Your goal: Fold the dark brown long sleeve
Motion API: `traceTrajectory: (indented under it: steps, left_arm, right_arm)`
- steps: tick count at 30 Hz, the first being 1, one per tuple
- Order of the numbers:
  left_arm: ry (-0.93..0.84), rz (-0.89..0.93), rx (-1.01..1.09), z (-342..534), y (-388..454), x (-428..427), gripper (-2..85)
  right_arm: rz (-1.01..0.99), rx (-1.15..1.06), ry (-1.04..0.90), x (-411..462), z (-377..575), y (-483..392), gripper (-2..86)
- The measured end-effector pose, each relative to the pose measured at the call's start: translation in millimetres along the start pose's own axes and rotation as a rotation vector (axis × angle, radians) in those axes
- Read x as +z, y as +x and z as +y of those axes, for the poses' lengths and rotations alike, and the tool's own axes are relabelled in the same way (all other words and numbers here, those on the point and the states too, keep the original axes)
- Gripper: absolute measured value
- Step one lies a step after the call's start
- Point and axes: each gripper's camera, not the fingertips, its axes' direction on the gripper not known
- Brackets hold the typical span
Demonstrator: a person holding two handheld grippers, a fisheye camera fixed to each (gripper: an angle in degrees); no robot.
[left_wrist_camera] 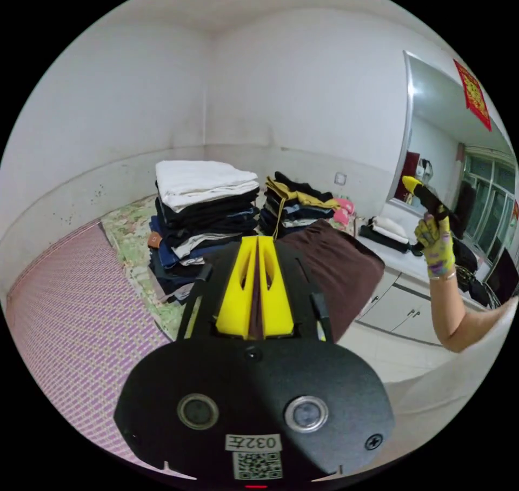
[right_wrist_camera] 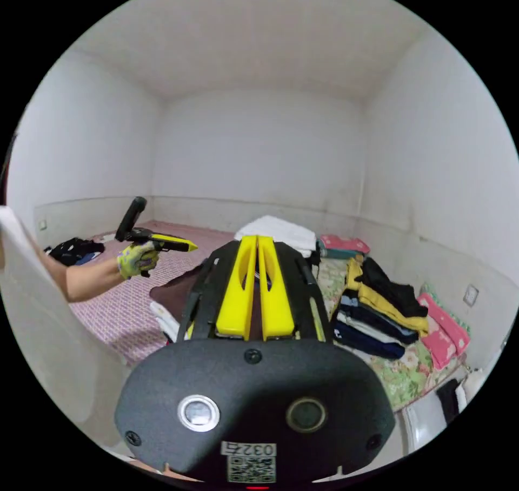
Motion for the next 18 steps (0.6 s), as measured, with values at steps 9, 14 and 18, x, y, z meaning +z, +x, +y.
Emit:
traceTrajectory:
  steps: [9,14,18]
  left_arm:
    - [0.015,-0.108,-0.253,280.7,-28.0,-65.0,-1.0]
    - [-0.321,-0.131,-0.42,395.5,-5.2,-51.4,-1.0]
    - [-0.418,-0.109,-0.624,464.4,-12.5,-50.8,-0.9]
  right_arm:
    - [-0.328,-0.064,0.007,-8.8,117.8,-120.7,-1.0]
    - [-0.665,-0.292,-0.366,76.2,139.1,-241.2,-1.0]
    - [-0.926,-0.36,-0.544,124.5,143.4,-300.3,-1.0]
